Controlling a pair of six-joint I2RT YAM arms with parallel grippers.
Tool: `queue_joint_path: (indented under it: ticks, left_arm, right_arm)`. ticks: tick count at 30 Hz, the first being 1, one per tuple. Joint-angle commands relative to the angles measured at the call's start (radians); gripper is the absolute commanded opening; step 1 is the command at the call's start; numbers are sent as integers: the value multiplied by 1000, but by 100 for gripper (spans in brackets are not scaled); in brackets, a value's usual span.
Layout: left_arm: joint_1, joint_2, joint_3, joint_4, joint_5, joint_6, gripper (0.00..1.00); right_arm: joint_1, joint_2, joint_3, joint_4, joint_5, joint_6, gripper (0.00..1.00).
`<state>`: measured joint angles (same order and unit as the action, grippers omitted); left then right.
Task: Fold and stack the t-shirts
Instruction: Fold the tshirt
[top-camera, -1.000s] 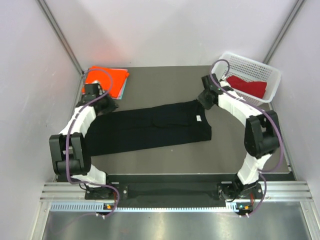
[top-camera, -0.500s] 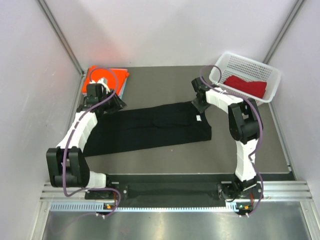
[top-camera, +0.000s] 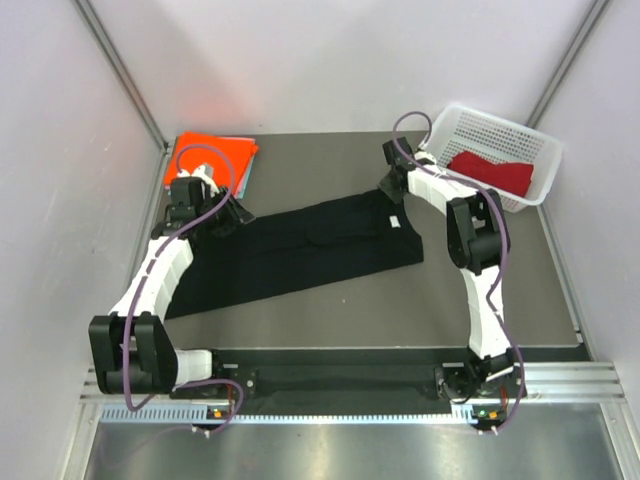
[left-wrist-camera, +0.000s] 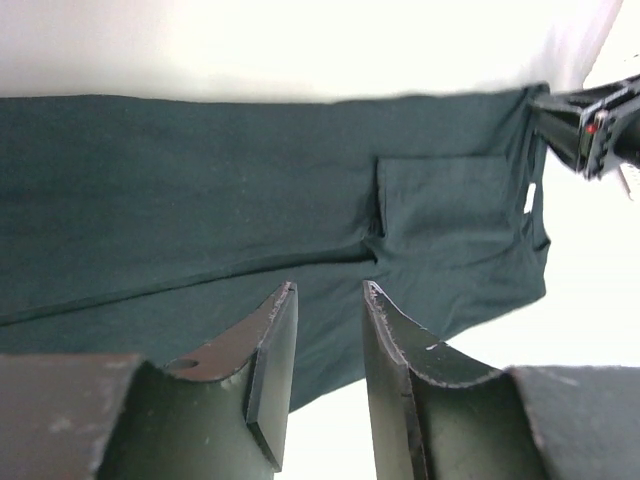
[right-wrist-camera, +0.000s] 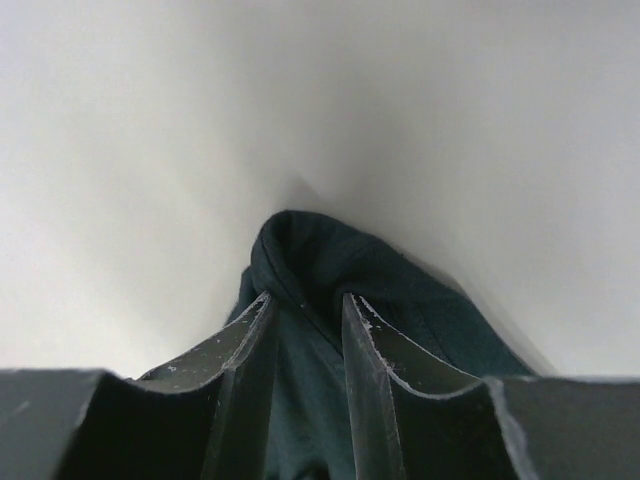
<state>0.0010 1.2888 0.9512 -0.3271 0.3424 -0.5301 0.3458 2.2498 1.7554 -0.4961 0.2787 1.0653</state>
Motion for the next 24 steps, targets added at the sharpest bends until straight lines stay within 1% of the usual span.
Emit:
queue_joint_path:
  ticks: [1, 2, 3, 5, 6, 8, 9, 12, 14, 17, 20, 21, 23, 24]
  left_arm:
    - [4, 4, 18, 68, -6, -8, 37]
    - [4, 10, 24, 68, -6, -8, 37]
    - [-24, 21, 35, 69, -9, -10, 37]
    - [-30, 29, 46, 72, -28, -13, 37]
    - [-33, 35, 55, 74, -36, -11, 38]
    - [-42, 43, 64, 69, -63, 2, 38]
    - [-47, 50, 75, 62, -75, 10, 38]
    - [-68, 81, 106, 4, -141, 62, 38]
    - [-79, 104, 112, -19, -151, 82, 38]
    - [-104, 109, 101, -29, -117, 90, 38]
    - [-149, 121, 113, -62, -100, 119, 38]
    - [-165, 125, 136, -114, -118, 131, 38]
    - [-215, 136, 150, -150, -149, 174, 38]
    - [-231, 139, 167, -173, -166, 189, 38]
  right_arm:
    - [-48, 114, 64, 95, -38, -71, 32]
    - [-56, 129, 82, 109, -50, -77, 32]
    - [-63, 148, 105, 123, -80, -83, 32]
    - [-85, 217, 197, 165, -120, -108, 32]
    - [-96, 244, 275, 206, -169, -116, 32]
    - [-106, 336, 369, 244, -223, -139, 32]
    - [-116, 400, 477, 255, -261, -149, 32]
    - [-125, 477, 625, 290, -276, -179, 32]
    - [-131, 470, 619, 338, -274, -189, 34]
    - [-137, 421, 596, 370, -269, -231, 35]
    - [-137, 317, 509, 399, -274, -278, 37]
    - [-136, 256, 457, 412, -274, -295, 38]
    - [-134, 197, 415, 416, -276, -320, 39]
    - [-131, 142, 385, 416, -276, -350, 40]
